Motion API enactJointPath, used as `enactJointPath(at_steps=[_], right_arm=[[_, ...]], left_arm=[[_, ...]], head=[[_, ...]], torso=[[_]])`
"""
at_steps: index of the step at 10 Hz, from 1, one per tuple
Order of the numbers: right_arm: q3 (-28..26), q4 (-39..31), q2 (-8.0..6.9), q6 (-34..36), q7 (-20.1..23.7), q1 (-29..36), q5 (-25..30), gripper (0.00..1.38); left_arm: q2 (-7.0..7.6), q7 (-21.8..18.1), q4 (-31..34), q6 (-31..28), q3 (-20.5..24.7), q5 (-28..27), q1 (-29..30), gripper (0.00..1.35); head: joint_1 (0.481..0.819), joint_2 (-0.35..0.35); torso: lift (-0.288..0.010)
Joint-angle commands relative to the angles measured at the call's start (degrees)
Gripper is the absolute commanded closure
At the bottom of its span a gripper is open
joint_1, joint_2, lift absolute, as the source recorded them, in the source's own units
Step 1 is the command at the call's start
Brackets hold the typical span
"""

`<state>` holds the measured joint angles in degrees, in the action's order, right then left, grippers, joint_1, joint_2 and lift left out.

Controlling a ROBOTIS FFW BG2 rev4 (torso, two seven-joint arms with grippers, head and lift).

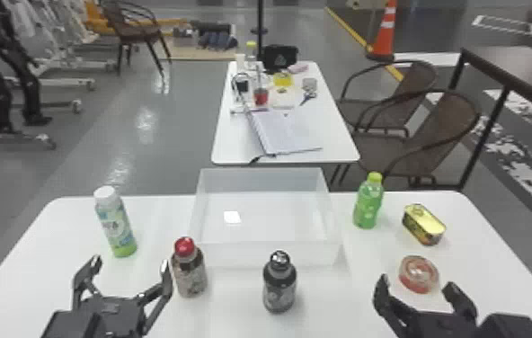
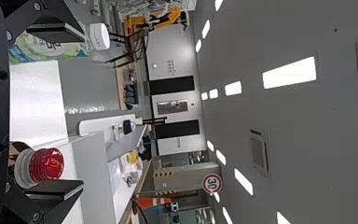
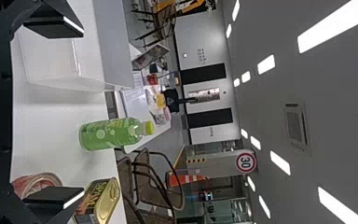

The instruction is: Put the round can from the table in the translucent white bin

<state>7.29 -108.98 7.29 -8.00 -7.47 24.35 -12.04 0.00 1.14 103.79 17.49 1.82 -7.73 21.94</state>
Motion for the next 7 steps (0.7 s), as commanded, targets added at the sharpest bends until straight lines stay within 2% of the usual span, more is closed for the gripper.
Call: enactJointPath(at_steps=[1,7], right_arm=[[0.0,0.0,0.00,0.0,0.0,0.0,0.0,0.10],[-0.3,1.1,-0.09,-0.5,-1.0,-1.0,-0.1,0.10]], left_arm=[[-0.15,0.0,0.0,-0.1,0.0,0.0,0.0,0.19],[-0.15,0.0,0.0,-0.4,0.0,0.1,0.0,0.19]], head=[[0.549,0.000],[0.549,0.000]], torso=[[-0.100],[-0.100]])
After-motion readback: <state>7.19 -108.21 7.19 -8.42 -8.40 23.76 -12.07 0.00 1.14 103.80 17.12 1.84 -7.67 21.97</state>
